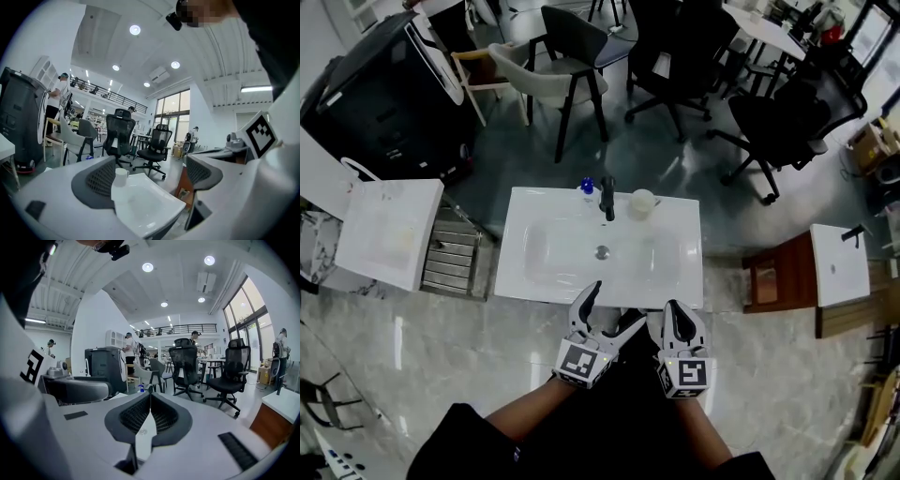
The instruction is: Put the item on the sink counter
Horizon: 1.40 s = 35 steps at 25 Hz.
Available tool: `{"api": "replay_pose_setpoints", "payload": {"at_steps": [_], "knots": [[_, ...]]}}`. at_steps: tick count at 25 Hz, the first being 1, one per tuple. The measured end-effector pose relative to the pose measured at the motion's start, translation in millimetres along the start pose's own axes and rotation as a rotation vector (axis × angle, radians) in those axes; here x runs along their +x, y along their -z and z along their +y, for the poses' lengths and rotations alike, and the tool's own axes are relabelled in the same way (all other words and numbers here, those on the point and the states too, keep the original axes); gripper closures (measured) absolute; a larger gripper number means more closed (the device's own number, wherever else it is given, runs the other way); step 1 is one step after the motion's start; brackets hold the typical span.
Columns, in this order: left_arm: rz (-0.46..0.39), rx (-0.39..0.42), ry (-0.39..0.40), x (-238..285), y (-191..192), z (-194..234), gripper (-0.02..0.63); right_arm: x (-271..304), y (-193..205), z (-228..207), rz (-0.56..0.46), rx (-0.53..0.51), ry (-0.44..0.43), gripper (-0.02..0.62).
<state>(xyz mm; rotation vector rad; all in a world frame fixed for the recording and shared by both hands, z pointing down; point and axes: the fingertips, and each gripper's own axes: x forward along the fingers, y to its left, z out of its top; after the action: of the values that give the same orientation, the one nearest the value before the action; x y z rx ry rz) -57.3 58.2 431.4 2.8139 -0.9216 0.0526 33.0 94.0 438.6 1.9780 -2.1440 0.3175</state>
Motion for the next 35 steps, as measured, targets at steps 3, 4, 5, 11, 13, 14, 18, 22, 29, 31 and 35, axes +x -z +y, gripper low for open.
{"api": "replay_pose_setpoints", "payload": {"at_steps": [3,4,5,11,13,14,18,22,29,31,35], "knots": [[0.047,-0.022,0.015,-17.9,1.0,-9.9,0.132,-18.7,-2.5,15.0,-0.015,0.012,-0.013,0.563],[0.045,-0.038,0.025,-23.4,0.8,-13.3,0.139,-24.3,-5.0,19.8,-0.016,0.013,-0.013,0.563],[0.03,-0.055,0.031,-28.7,-1.8,-15.7,0.156,-28.7,-6.3,24.3,-0.013,0.012,-0.014,0.563],[-0.057,-0.077,-0.03,-68.7,-16.1,-18.8,0.462,-49.9,1.8,52.1,0.005,-0.021,-0.077,0.564],[-0.056,-0.092,-0.04,-79.2,-16.0,-21.9,0.588,-53.1,0.1,56.9,-0.001,-0.017,-0.101,0.563],[-0.057,-0.102,-0.043,-84.0,-16.3,-23.7,0.588,-54.2,-4.1,59.2,-0.004,-0.005,-0.111,0.563],[-0.04,-0.1,-0.112,-100.1,-20.3,-31.3,0.589,-63.4,-28.2,72.2,-0.052,-0.006,-0.167,0.563],[-0.051,-0.08,-0.188,-116.5,-32.6,-53.2,0.589,-90.4,-34.7,72.3,-0.095,-0.022,-0.211,0.563],[0.004,-0.073,-0.187,-103.3,-30.5,-142.5,0.59,-164.7,-28.6,16.2,-0.117,-0.019,-0.167,0.565],[0.012,-0.07,-0.183,-94.8,-23.7,-176.8,0.589,-188.4,-19.8,-4.7,-0.117,-0.013,-0.152,0.565],[0.008,-0.014,-0.187,-90.8,-19.6,-226.3,0.589,-225.2,-7.1,-31.7,-0.11,-0.045,-0.149,0.565]]}}
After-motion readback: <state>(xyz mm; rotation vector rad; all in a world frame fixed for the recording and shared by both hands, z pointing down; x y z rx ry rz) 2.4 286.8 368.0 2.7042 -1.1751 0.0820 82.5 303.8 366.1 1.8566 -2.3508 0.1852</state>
